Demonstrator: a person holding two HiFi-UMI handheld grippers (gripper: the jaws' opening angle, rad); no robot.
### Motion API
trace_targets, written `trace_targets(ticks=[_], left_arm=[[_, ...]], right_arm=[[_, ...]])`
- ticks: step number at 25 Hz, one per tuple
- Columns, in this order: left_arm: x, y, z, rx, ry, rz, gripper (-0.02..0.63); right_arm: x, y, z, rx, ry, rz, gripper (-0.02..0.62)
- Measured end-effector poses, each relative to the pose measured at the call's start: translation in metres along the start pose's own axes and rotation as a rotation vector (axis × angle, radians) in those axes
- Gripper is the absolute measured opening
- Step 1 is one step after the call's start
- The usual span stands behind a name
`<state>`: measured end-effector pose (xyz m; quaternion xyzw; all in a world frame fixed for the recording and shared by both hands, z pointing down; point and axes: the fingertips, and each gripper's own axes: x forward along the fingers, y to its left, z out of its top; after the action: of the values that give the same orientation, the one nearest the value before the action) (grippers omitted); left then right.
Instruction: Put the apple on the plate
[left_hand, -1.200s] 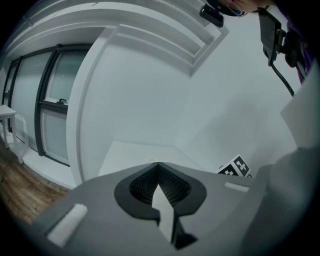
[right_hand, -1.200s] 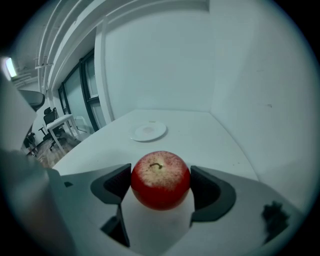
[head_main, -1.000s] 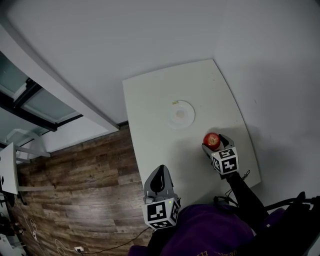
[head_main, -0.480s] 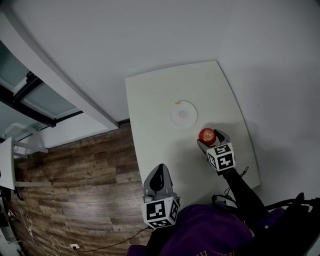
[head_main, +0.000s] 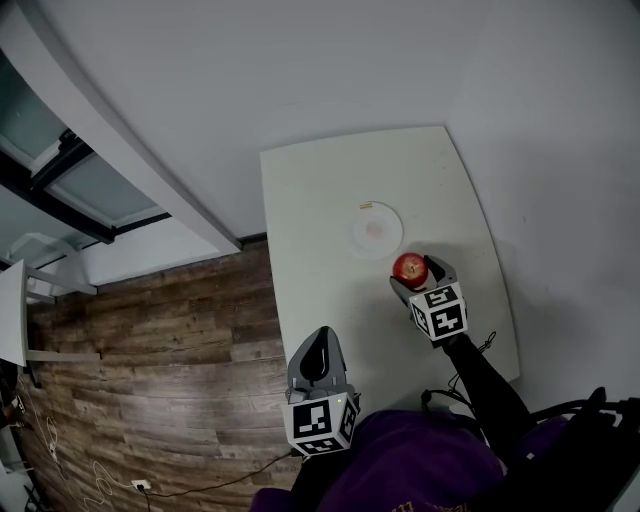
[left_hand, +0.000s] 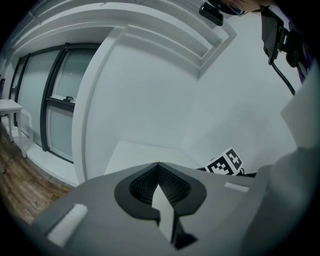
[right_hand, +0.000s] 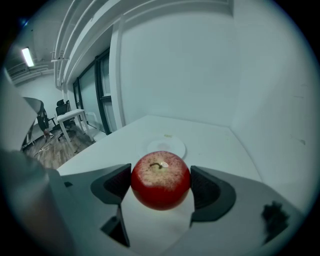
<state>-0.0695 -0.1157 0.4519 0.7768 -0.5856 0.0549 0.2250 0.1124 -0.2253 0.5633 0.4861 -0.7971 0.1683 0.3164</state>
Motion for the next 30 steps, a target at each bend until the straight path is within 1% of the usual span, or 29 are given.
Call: trace_targets(ticks=[14, 23, 30], left_arm=[[0.006, 0.008, -0.001, -0.012, 0.007, 0.015, 0.006], [0.01, 0.012, -0.006, -0.016, 0.025, 0.022, 0.006], [0.016, 0.014, -0.009, -0.016, 0.038, 0.022, 0.006]], right_arm=[[0.023, 0.011, 0.021, -0.049, -0.003, 0.036, 0.374], [0.038, 0.015, 0.032, -0.07, -0.013, 0.054, 0.374], [0.051, 0.013, 0.041, -0.08, -0.021, 0.054, 0.374]])
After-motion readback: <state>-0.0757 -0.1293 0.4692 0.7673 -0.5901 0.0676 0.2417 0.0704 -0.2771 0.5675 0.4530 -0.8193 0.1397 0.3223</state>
